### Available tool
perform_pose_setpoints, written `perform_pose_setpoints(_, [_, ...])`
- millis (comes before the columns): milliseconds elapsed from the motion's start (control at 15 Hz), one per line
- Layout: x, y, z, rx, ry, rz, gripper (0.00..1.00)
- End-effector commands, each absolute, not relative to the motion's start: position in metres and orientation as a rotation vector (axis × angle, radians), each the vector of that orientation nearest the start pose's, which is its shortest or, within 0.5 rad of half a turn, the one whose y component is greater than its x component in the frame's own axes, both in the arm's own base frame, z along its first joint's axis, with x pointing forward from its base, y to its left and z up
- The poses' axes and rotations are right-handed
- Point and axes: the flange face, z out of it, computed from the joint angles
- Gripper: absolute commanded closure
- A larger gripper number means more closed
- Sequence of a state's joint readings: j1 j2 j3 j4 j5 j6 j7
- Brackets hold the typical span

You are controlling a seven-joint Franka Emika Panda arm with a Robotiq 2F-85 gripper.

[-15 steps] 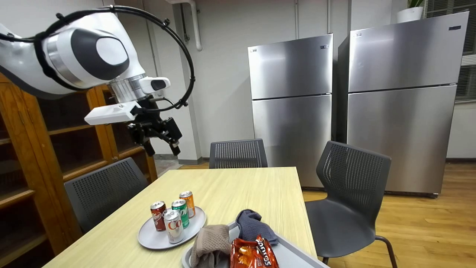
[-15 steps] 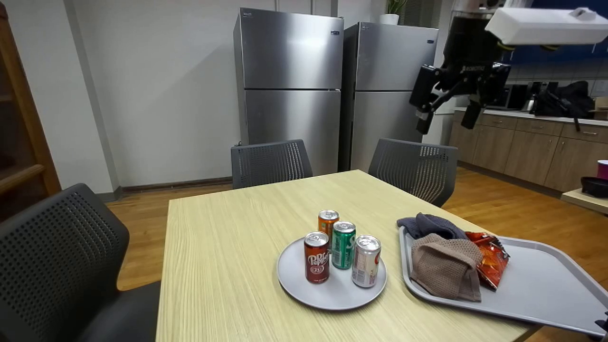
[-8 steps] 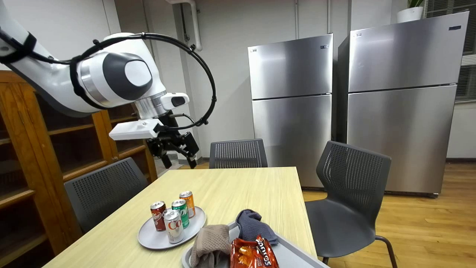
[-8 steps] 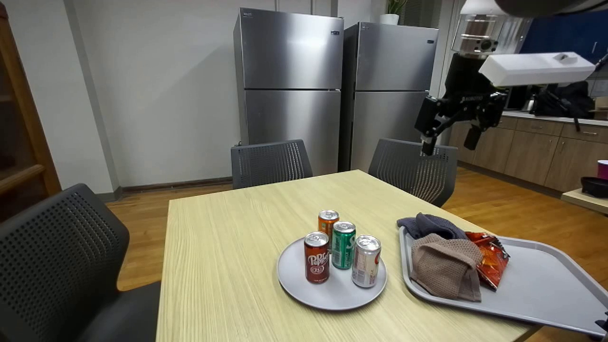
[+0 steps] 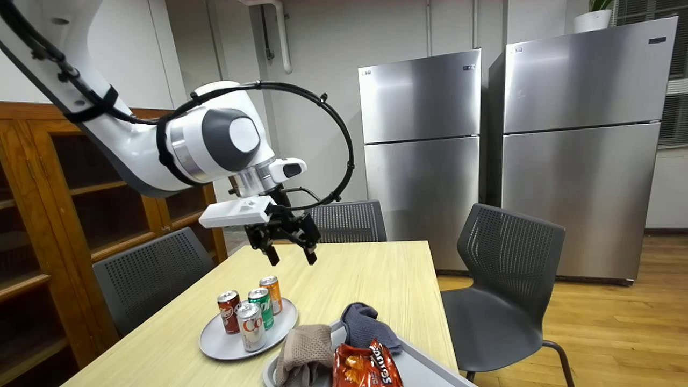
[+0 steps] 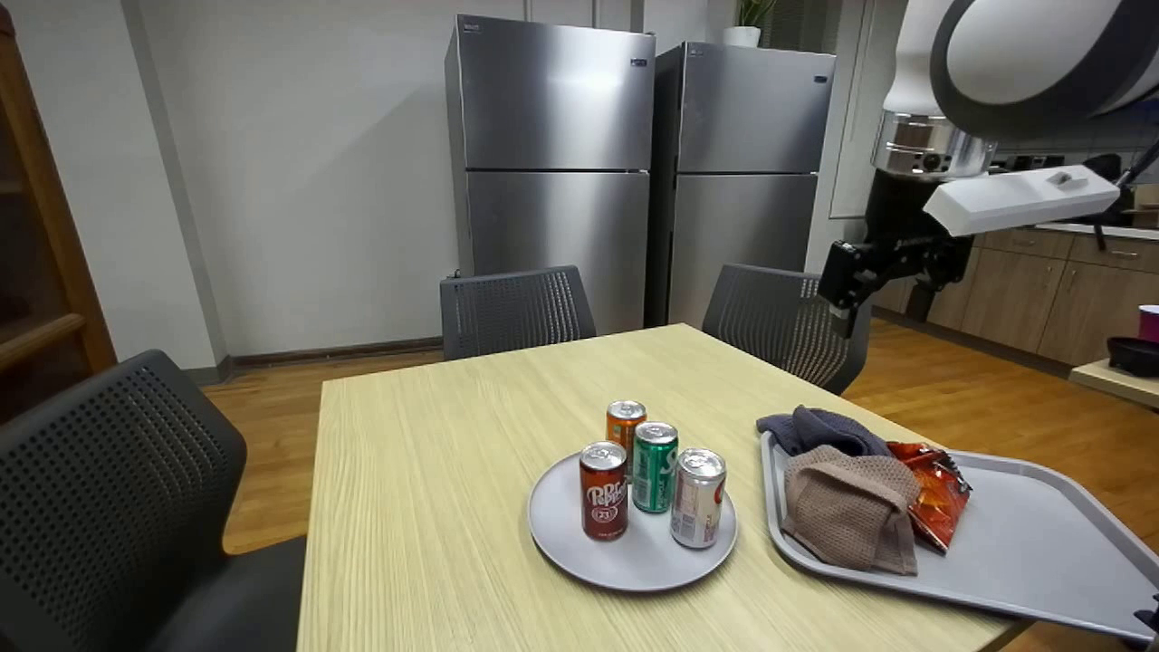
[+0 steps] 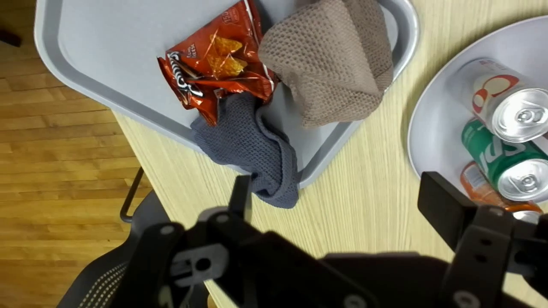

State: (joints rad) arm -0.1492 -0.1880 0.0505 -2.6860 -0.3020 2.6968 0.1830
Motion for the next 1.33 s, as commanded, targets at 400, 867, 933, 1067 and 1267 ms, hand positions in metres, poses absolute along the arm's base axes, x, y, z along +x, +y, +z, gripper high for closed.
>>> perform_pose_setpoints(400, [0.444, -0.068, 0.273, -3.321, 0.029, -0.203, 0.0])
perform_pose_setpoints(867, [0.45, -0.071, 0.268, -3.321, 0.033, -0.192, 0.0])
perform_pose_setpoints(933, [0.45, -0.071, 0.268, -3.321, 0.033, -0.192, 0.0])
perform_pose_setpoints(1067, [0.45, -0.071, 0.268, -3.321, 0.033, -0.192, 0.0])
perform_pose_setpoints(1267, [0.453, -0.07, 0.265, -3.328, 0.057, -0.225, 0.0])
